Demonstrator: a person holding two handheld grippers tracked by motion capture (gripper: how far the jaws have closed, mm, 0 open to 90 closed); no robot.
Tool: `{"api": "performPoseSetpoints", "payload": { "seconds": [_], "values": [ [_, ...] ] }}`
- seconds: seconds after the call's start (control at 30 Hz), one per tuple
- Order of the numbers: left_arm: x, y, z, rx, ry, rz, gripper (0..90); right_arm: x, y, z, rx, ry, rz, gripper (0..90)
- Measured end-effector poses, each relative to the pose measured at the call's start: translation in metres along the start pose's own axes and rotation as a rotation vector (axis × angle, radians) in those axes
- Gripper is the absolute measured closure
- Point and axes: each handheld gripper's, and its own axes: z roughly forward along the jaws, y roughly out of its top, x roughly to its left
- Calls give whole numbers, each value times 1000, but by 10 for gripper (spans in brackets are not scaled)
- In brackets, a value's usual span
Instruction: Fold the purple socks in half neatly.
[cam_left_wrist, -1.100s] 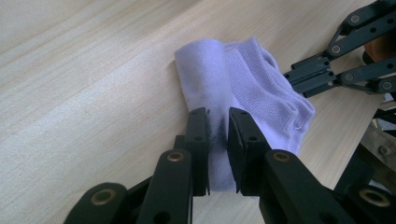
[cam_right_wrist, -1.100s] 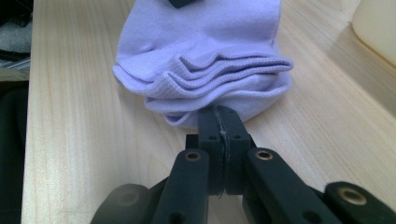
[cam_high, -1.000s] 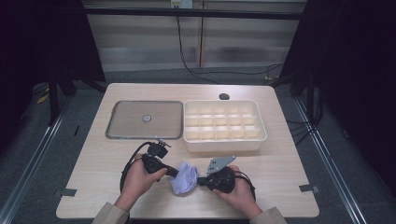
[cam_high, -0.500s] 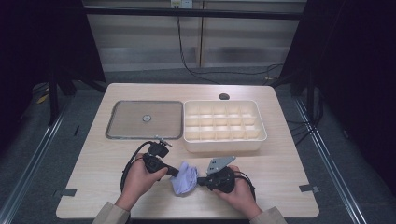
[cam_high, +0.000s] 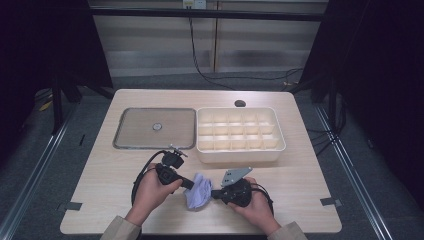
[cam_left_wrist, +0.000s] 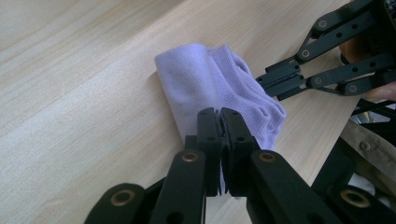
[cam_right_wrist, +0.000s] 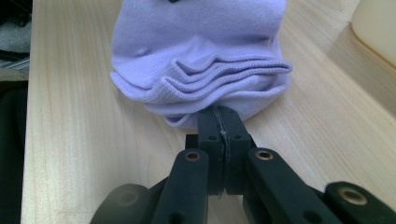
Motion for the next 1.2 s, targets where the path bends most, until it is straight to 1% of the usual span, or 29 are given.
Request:
{"api": "performPoseSetpoints", "payload": {
  "seconds": [0.13,0.2,0.33,0.4,0.63,0.73,0.8,1.1,1.2],
  "values": [
    [-4,1,0,-16,-4,-5,873,0,0,0,1,-1,0,890],
    [-6,2,0,-11,-5,9,874,0,0,0,1,-1,0,890],
    [-9,4,1,-6,-4,22,875,0,0,0,1,-2,0,890],
    [-11,5,2,-10,-5,21,876,0,0,0,0,-1,0,890],
    [-15,8,3,-7,-10,37,876,0,0,0,-2,-2,-5,891],
    [-17,9,4,-9,-8,43,878,0,0,0,-3,-1,0,890],
    [-18,10,3,-6,-8,53,878,0,0,0,-3,-2,0,890],
    [-22,12,6,-6,-18,63,878,0,-1,0,-6,-4,1,890],
    [-23,14,6,-5,-21,77,878,1,0,0,-2,-9,-4,890]
  ]
}}
